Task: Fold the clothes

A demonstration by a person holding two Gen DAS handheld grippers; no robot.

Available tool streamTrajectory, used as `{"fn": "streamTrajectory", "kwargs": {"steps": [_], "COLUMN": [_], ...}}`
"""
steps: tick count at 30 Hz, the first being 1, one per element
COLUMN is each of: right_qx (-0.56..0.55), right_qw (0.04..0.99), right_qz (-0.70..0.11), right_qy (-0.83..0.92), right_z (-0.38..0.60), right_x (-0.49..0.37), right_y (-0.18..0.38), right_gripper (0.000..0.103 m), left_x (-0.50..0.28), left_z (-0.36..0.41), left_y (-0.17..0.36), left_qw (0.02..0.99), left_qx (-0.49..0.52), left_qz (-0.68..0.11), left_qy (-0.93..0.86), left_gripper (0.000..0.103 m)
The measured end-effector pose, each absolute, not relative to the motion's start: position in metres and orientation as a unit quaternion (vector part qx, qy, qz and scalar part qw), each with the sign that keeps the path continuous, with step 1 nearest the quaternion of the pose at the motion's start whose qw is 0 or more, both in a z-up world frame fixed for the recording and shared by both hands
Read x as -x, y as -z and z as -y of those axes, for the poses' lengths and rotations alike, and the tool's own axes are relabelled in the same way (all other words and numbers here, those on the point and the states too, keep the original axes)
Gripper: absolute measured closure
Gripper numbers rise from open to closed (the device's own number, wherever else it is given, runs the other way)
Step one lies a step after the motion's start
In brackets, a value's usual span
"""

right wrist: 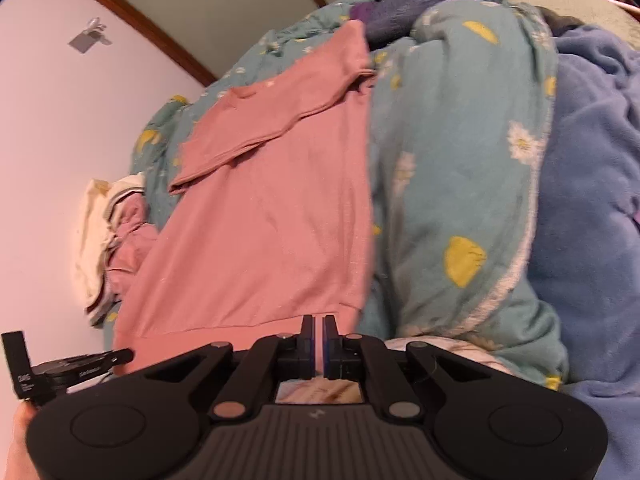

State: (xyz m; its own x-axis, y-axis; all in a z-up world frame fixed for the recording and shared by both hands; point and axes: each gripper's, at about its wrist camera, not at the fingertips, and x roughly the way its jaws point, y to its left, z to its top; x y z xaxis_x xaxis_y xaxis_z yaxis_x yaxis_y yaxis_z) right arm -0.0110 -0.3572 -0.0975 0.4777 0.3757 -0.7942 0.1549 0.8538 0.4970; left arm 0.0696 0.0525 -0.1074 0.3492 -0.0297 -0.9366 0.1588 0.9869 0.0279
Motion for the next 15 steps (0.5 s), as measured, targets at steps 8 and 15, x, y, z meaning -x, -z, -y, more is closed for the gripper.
{"fn": "streamTrajectory", "kwargs": {"steps": [8, 15], "right_qx": [-0.207, -0.177], "right_qw": [0.802, 0.775], "right_qz": [-0.559, -0.606], "right_qy": [-0.036, -0.020], "right_z": [0.328, 0.296], "right_x": [-0.027, -0.059], "right_y": [0.125, 0.174], "right_gripper": [0.067, 0.097], "left_x": [-0.068, -0.068], "left_z": [-0.049, -0.056], "left_y": [0.117, 0.122], "left_qw": [0.818, 0.817], "left_qx": [-0.062, -0.050], "left_qz": [-0.569, -0.572], "left_qy": [0.058, 0.054], "left_gripper": [0.095, 0.095]}}
